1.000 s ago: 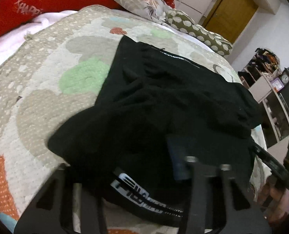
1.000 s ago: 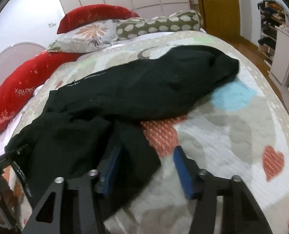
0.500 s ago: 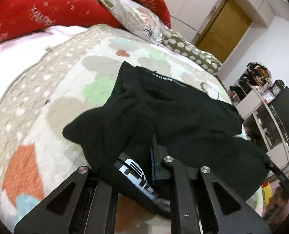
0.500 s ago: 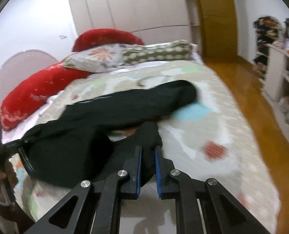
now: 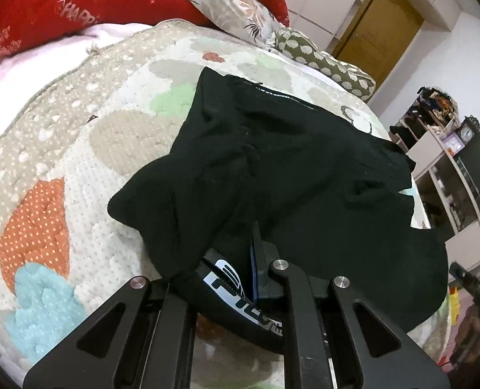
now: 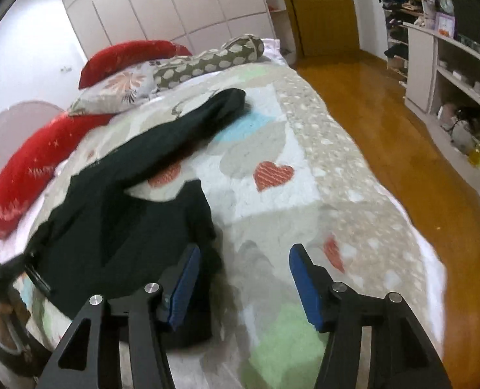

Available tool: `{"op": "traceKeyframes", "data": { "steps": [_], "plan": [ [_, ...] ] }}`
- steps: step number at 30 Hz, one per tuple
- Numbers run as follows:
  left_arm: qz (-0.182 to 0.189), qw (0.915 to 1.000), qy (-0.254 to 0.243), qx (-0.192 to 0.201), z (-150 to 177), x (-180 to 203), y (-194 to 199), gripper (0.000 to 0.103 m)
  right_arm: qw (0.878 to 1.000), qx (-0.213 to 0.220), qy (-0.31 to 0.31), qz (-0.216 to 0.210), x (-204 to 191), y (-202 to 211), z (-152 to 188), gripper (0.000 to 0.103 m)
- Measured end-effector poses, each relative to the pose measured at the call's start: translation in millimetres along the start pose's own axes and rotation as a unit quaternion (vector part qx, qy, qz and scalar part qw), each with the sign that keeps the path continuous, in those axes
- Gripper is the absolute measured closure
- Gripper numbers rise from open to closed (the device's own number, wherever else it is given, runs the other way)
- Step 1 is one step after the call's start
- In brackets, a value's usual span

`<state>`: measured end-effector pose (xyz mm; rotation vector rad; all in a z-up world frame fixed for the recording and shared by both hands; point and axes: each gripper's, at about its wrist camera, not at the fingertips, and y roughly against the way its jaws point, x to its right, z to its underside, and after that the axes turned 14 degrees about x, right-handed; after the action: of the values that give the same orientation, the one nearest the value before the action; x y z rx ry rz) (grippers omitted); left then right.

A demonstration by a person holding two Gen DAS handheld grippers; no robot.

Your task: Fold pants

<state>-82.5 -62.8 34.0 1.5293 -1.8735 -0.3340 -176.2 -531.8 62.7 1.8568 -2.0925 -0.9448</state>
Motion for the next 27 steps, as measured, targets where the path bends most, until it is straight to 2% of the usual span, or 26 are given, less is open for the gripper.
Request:
{"op": "traceKeyframes", "data": {
  "steps": [3,4,5,6,7,8,11,14,17,21,23,25,27],
  "plan": [
    [-0.008,1.0000,0.000,-0.006,3.9,-0.6,-4.5,0.095,0.999,-0.013,-0.008,-0.031,-24.9,-26.1,3.4,0.055],
    [-0.009,0.9999,-0.001,-0.007,3.9,-0.3,-6.6,0.095,0.998,-0.019,-0.014,-0.064,-39.6,-30.3,6.7,0.055],
    [-0.009,0.9999,-0.001,-0.008,4.4,-0.8,-6.9,0.095,0.991,-0.027,-0.017,-0.129,-63.4,-32.1,10.9,0.055],
    [-0.009,0.9999,-0.001,-0.009,3.9,-0.9,-7.3,0.095,0.985,-0.036,-0.007,-0.169,-81.7,-33.4,11.5,0.055],
    [-0.009,0.9999,-0.001,-0.009,3.5,-0.9,-7.5,0.095,0.978,-0.049,0.018,-0.204,-101.8,-32.5,15.2,0.055],
    [-0.009,0.9999,-0.002,-0.009,2.6,-0.4,-7.6,0.095,0.973,-0.058,0.039,-0.221,-114.8,-30.3,17.7,0.055],
    [-0.012,0.9998,-0.012,-0.007,2.8,1.4,-6.5,0.095,0.974,-0.038,0.049,-0.216,-112.8,-15.2,12.5,0.055],
    [-0.012,0.9999,-0.008,-0.008,4.8,-0.3,-8.5,0.095,0.988,0.001,0.040,-0.147,-85.3,-0.5,4.5,0.052],
    [-0.013,0.9999,-0.003,-0.009,6.0,-0.5,-10.8,0.095,0.992,-0.014,0.045,-0.116,-80.9,-5.4,9.4,0.052],
    [-0.014,0.9998,-0.006,-0.010,5.6,-0.1,-9.2,0.095,0.984,-0.033,0.075,-0.156,-107.8,-10.9,22.9,0.052],
    [-0.015,0.9998,-0.009,-0.010,5.4,0.5,-9.4,0.095,0.980,-0.043,0.092,-0.169,-116.5,-16.2,29.4,0.049],
    [-0.015,0.9998,-0.009,-0.010,5.4,0.6,-9.1,0.095,0.978,-0.055,0.105,-0.174,-124.9,-25.7,36.9,0.042],
    [-0.016,0.9998,-0.006,-0.010,5.7,0.4,-9.8,0.095,0.975,-0.066,0.105,-0.183,-125.0,-33.4,42.2,0.042]
  ]
}}
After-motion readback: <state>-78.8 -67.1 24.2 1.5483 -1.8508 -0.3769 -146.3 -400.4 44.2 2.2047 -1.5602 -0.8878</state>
